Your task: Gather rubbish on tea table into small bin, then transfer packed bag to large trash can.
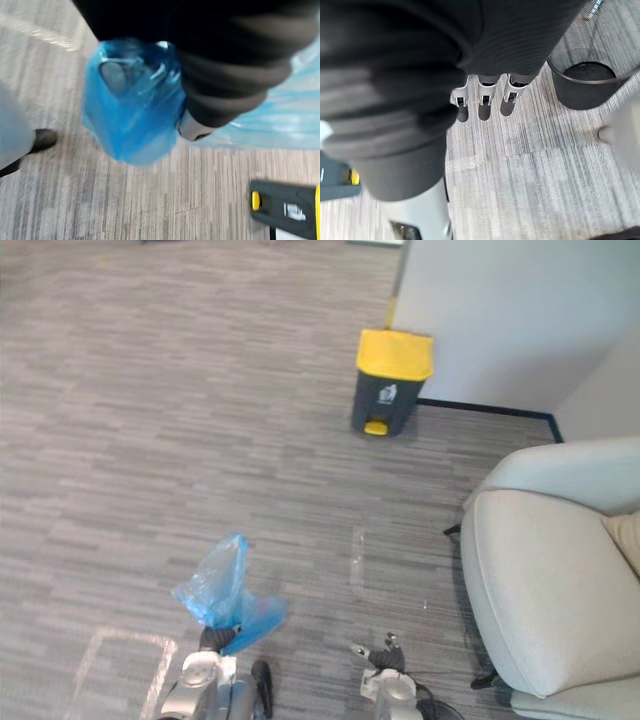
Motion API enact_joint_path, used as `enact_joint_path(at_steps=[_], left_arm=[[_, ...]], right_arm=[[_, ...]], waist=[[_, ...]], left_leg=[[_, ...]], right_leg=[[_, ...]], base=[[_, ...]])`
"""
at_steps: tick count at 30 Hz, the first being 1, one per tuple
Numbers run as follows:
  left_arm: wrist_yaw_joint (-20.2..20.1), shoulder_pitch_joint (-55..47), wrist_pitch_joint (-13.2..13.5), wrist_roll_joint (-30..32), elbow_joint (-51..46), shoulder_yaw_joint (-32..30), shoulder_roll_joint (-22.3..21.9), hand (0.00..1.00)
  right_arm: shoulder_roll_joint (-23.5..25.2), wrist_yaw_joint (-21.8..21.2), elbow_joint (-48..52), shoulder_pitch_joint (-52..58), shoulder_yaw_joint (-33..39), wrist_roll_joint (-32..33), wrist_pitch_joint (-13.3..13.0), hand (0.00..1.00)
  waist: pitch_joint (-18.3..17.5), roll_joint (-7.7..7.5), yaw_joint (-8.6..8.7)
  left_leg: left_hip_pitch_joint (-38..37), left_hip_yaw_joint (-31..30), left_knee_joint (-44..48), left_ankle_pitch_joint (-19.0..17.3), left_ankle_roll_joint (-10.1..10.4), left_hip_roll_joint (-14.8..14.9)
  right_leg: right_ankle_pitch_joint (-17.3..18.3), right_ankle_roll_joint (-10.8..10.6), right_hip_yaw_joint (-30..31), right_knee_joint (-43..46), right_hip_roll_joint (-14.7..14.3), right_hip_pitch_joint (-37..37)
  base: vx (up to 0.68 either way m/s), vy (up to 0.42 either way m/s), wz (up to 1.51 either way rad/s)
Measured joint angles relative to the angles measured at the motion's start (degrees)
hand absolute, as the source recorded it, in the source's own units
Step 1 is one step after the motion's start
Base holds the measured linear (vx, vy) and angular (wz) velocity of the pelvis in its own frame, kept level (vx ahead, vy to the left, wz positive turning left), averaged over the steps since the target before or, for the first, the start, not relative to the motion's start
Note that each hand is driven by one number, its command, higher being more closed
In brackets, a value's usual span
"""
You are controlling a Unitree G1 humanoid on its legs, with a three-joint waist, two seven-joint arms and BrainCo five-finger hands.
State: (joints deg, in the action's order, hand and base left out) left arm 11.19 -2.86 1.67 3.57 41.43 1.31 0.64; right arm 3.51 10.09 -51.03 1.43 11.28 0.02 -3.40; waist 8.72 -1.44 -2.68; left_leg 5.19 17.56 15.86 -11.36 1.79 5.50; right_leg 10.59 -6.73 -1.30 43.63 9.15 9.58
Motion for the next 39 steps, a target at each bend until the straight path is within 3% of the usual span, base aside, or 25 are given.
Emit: enact_joint_path(at_steps=[2,5,7,8,9,11,12,15,17,18,21,22,23,24,25,27,29,31,33,35,37,39], left_arm=[[0.12,0.11,-0.20,-0.40,0.11,0.16,0.49,1.00],[0.16,0.67,-0.30,-0.43,0.98,0.15,0.54,1.00],[0.15,1.15,-0.34,-0.43,2.54,0.08,0.82,1.00],[0.07,1.21,-0.34,-0.42,2.93,0.11,1.36,1.00],[0.01,1.86,-0.46,-0.41,4.38,0.23,1.19,1.00],[-0.13,1.94,-0.49,-0.43,4.30,0.35,0.38,1.00],[-0.13,1.91,-0.50,-0.42,4.27,0.37,0.09,1.00],[-0.20,0.63,-0.51,-0.44,1.53,0.17,-0.92,1.00],[-0.34,-0.78,-0.27,-0.97,-0.88,0.26,-2.17,1.00],[-0.33,-1.27,-0.28,-1.45,-1.56,0.26,-2.27,1.00],[-0.29,-1.35,-0.36,-1.56,-1.67,-0.96,-2.56,1.00],[-0.28,-1.32,-0.34,-1.52,-1.68,-1.03,-2.61,1.00],[-0.28,-1.31,-0.34,-1.46,-1.63,-1.02,-2.72,1.00],[-0.30,-1.27,-0.34,-1.38,-1.17,-0.73,-2.85,1.00],[-0.31,-1.41,-0.34,-1.36,-0.41,-0.24,-2.42,1.00],[-0.26,-0.13,-0.40,-1.13,0.86,-0.13,-1.47,1.00],[-0.19,0.01,-0.74,-0.97,1.05,-0.15,-1.33,1.00],[-0.13,-0.11,-1.13,-0.96,1.08,0.89,-0.90,1.00],[-0.04,0.12,-1.57,-0.95,1.17,1.88,-0.51,1.00],[-0.04,0.09,-1.65,-0.96,1.36,1.95,-0.44,1.00],[-0.01,0.40,-1.65,-0.98,1.69,1.84,-0.22,1.00],[-0.02,0.58,-1.65,-0.99,2.10,1.84,-0.48,1.00]], right_arm=[[-0.09,0.05,0.23,0.24,-0.17,-0.03,0.05,0.00],[-0.25,0.05,-0.20,-0.57,0.00,-0.03,0.02,0.00],[-0.73,0.03,-1.47,-1.68,0.17,-0.02,-0.07,0.00],[-1.09,0.03,-2.41,-1.78,0.24,0.01,-0.04,0.00],[-2.00,0.03,-3.01,-2.44,0.68,-0.03,-0.06,0.00],[-2.64,0.12,-3.90,-3.81,2.89,-0.03,0.00,0.00],[-2.62,0.09,-3.88,-3.57,3.32,-0.03,0.01,0.00],[-2.01,0.09,-3.48,-1.81,2.23,-0.03,0.19,0.00],[-1.82,0.05,-3.41,-1.90,1.30,-0.01,0.21,0.00],[-1.53,0.07,-3.38,-1.99,1.28,0.00,0.32,0.00],[-1.21,0.08,-3.16,-1.78,1.77,0.02,0.85,0.00],[-1.29,0.13,-3.13,-1.57,2.08,0.03,0.98,0.00],[-1.38,0.20,-3.12,-1.41,2.12,0.03,1.02,0.00],[-1.82,0.48,-3.30,-0.88,2.25,0.02,1.09,0.00],[-1.41,0.70,-4.14,-0.40,2.27,0.05,1.31,0.00],[-0.74,0.74,-4.05,0.18,2.22,0.00,1.31,0.00],[-0.77,0.76,-3.93,0.56,2.09,-0.03,1.37,0.00],[-0.75,0.69,-3.41,0.19,2.03,-0.03,1.05,0.00],[-0.73,0.70,-2.29,-0.02,2.03,-0.03,1.05,0.00],[-0.73,0.67,-1.38,-0.09,2.04,-0.04,0.74,0.00],[-0.76,0.69,-1.39,-0.49,2.06,-0.04,0.52,0.00],[-1.14,0.68,-0.94,-0.71,2.16,-0.02,0.44,0.00]], waist=[[0.21,0.23,0.80],[0.07,-0.45,2.45],[0.14,-0.28,2.92],[-0.04,-1.20,3.23],[0.10,0.83,3.36],[0.20,1.97,3.06],[0.22,2.40,3.29],[0.45,2.57,2.78],[0.64,2.43,2.14],[0.82,2.08,1.85],[1.02,1.73,0.56],[1.01,1.67,0.26],[1.05,1.62,0.25],[0.84,1.97,0.30],[-0.20,0.59,-0.23],[-1.04,-0.92,0.58],[-0.94,-0.72,0.00],[-0.62,-0.27,0.40],[-0.17,-0.04,1.35],[-0.03,-0.05,2.33],[0.16,-0.26,2.37],[0.54,0.40,2.80]], left_leg=[[-3.33,0.07,-2.17,-0.71,0.16,-0.03],[-8.26,-0.04,-4.87,-2.11,0.81,0.11],[-11.45,0.06,-6.37,-2.96,2.61,0.55],[-13.56,-0.89,-7.27,-3.66,3.74,-0.04],[-14.93,-2.53,-7.93,-3.83,4.21,1.19],[-15.52,-4.91,-5.97,-2.03,4.76,2.10],[-14.99,-5.94,-2.75,-1.97,4.74,2.90],[-4.88,-9.23,26.43,1.67,7.51,7.15],[0.84,-7.68,37.15,-0.97,5.52,8.67],[3.07,-6.65,37.42,-1.92,4.39,8.95],[8.47,-3.95,25.25,-4.13,2.72,7.73],[8.91,-4.50,15.64,-3.11,2.66,5.87],[8.95,-5.14,9.84,-1.39,2.69,4.65],[8.42,-7.68,1.76,5.80,3.46,2.57],[6.90,-6.86,0.21,7.38,2.73,0.37],[6.77,-5.88,1.08,4.47,0.82,-1.92],[3.87,-2.88,2.18,2.27,-0.81,-2.08],[-2.04,-1.46,-0.44,0.61,-1.88,-2.76],[-6.75,-1.68,-2.68,0.01,-2.17,-3.40],[-10.89,-2.52,-5.20,-0.68,-1.94,-3.22],[-13.68,-2.67,-7.19,-0.92,-1.78,-3.00],[-15.51,-3.37,-7.91,-2.63,0.10,-1.80]], right_leg=[[2.89,1.23,-3.60,3.19,-0.06,4.10],[4.03,3.36,-10.97,-5.65,-0.84,8.85],[-0.43,5.52,-12.26,-17.21,-2.77,10.55],[-8.21,7.41,-12.42,-23.51,-3.35,10.04],[-8.29,9.11,-13.41,-22.88,-4.75,8.59],[-3.63,9.96,-13.62,-19.74,-5.36,8.33],[-2.18,10.00,-13.99,-19.20,-5.74,7.19],[-0.35,10.56,-13.77,-24.23,-8.02,-1.82],[0.64,11.22,-11.25,-28.93,-9.27,-7.75],[1.53,11.58,-10.27,-29.92,-9.38,-9.21],[2.57,10.09,-6.25,-31.44,-8.64,-12.95],[3.26,8.77,-5.21,-31.92,-7.82,-14.02],[3.81,7.83,-4.61,-32.03,-7.23,-14.66],[5.11,5.90,-3.14,-32.22,-6.50,-15.46],[5.76,4.88,-1.08,-32.92,-5.02,-16.14],[5.24,4.02,-0.18,-31.99,-2.54,-16.15],[4.79,2.89,2.16,-22.60,-1.45,-13.34],[0.43,-5.41,2.73,-0.20,-0.10,-4.20],[0.65,-4.01,0.89,12.60,0.31,1.55],[2.27,-1.09,-2.87,14.94,0.00,5.98],[4.01,1.82,-6.01,8.87,-0.25,8.73],[3.82,2.77,-8.20,-0.86,-1.29,9.96]], base=[[0.28,0.049,-0.05],[0.39,-0.067,0.19],[0.41,-0.135,0.13],[0.55,-0.143,0.11],[0.67,-0.169,0.01],[0.56,-0.184,-0.06],[0.47,-0.210,0.11],[0.44,-0.139,-0.07],[0.39,0.008,-0.53],[0.39,0.070,-0.57],[0.33,0.138,-0.68],[0.36,0.211,-0.55],[0.37,0.268,-0.52],[0.40,0.300,-0.57],[0.42,0.288,-0.41],[0.45,0.235,-0.21],[0.41,0.218,-0.52],[0.38,0.192,-0.36],[0.33,0.100,0.14],[0.33,0.004,0.23],[0.32,-0.082,0.25],[0.40,-0.199,0.23]])
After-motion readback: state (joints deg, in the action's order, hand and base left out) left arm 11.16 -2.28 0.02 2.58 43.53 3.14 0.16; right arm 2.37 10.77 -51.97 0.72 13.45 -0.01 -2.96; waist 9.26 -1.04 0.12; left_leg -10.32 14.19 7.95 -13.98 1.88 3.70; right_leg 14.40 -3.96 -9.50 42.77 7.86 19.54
